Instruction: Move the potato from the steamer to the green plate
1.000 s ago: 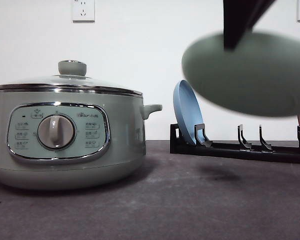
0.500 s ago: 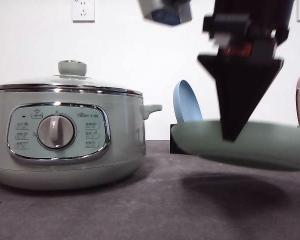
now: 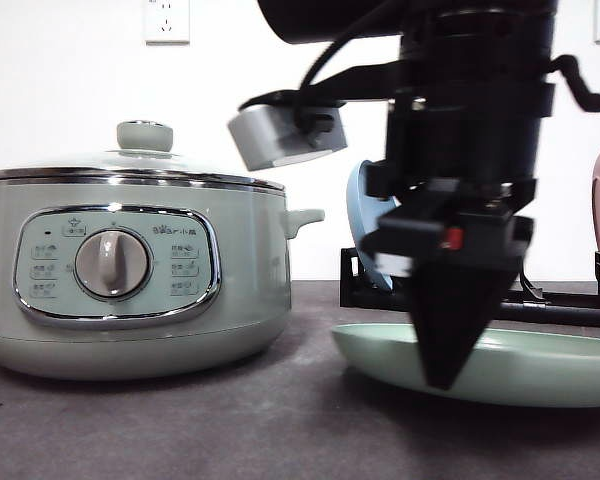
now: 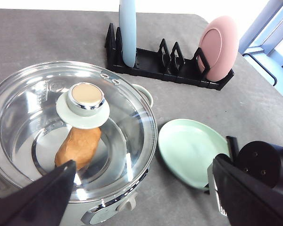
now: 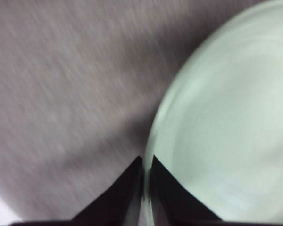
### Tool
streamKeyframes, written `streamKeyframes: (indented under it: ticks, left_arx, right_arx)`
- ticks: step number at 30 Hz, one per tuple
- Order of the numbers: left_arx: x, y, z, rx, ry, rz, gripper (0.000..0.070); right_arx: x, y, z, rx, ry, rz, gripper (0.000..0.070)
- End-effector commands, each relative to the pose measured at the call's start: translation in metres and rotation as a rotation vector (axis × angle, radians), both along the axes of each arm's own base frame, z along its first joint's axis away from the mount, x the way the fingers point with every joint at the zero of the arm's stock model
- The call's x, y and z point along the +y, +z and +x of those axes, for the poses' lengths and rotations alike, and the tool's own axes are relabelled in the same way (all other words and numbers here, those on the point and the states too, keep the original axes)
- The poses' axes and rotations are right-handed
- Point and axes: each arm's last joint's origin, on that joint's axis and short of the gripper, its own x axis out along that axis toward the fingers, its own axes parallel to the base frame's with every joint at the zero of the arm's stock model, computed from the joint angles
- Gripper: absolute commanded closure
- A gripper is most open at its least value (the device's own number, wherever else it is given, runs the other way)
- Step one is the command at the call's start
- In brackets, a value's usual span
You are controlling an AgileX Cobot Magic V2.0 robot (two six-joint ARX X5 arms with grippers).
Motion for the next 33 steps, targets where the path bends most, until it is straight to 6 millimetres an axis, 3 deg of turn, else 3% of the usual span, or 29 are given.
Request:
streamKeyframes:
  ticks: [1, 7, 12, 20, 24, 33]
  left_arx:
    - [0.0, 0.007, -0.001, -0.029, -0.004, -0.003, 0.0105]
    - [0.0, 0.007, -0.001, -0.029, -0.004, -0.003, 0.0105]
    - [0.0, 0.007, -0.001, -0.029, -0.004, -0.003, 0.0105]
    - [0.0, 0.007, -0.001, -0.029, -0.004, -0.003, 0.0105]
    - [0.0, 0.007, -0.001, -0.029, -0.004, -0.003, 0.0105]
    - [0.0, 0.007, -0.001, -0.024, -0.001, -0.008, 0.0105]
  right_arx:
    - [0.008, -0.003, -0.003, 0.017, 0.01, 0.018, 0.0695]
    - [0.008, -0.005, -0.003, 0.027, -0.013, 0.012, 0.0659]
    - [0.007, -0.006, -0.005, 0.069, -0.019, 0.027, 0.0379]
    - [0.007, 0.002, -0.004, 0.051, -0.03, 0.055, 0.0371]
    - [0.004, 0.029, -0.005, 0.004, -0.028, 0.142, 0.0371]
    - [-0.023, 0.122, -0.006, -0.146, -0.057, 0.426, 0.0371]
